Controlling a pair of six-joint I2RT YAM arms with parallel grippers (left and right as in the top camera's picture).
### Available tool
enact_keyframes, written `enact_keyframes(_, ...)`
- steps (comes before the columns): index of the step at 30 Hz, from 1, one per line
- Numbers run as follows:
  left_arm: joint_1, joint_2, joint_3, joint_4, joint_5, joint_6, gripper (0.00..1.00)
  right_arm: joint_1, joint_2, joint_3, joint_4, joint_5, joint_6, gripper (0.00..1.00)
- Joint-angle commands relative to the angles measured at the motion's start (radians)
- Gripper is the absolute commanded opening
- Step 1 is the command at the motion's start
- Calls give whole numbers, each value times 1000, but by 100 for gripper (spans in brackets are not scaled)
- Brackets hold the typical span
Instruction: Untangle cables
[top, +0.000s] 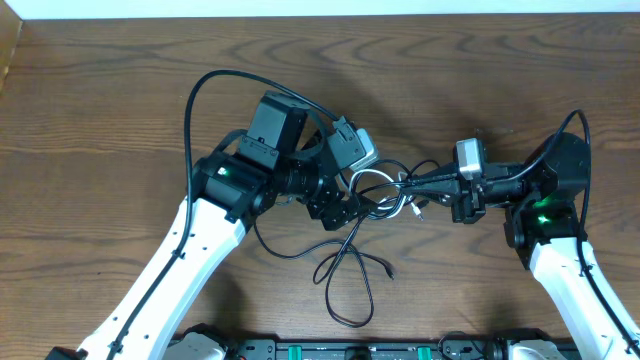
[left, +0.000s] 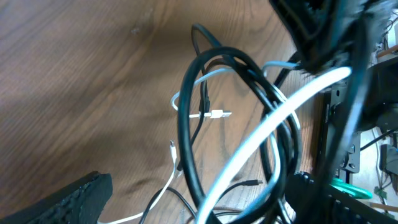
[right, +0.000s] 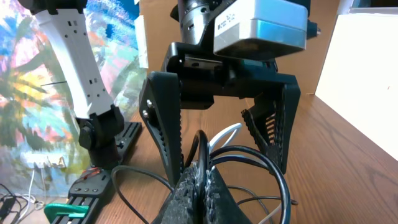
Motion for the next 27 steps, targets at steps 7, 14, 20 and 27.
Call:
enact_keyframes(7, -6, 6, 11, 27, 18, 10, 30, 8, 2, 1, 3, -5, -15, 1)
enact_keyframes(14, -6, 6, 11, 30, 18, 1, 8, 8, 2, 1, 1, 24, -15, 8)
enact_keyframes(20, -5, 5, 11, 62, 16, -84, 8, 8, 2, 1, -2, 67, -2, 28)
enact_keyframes(27, -5, 5, 11, 114, -16, -181, 8, 5, 2, 1, -6, 171, 77, 82)
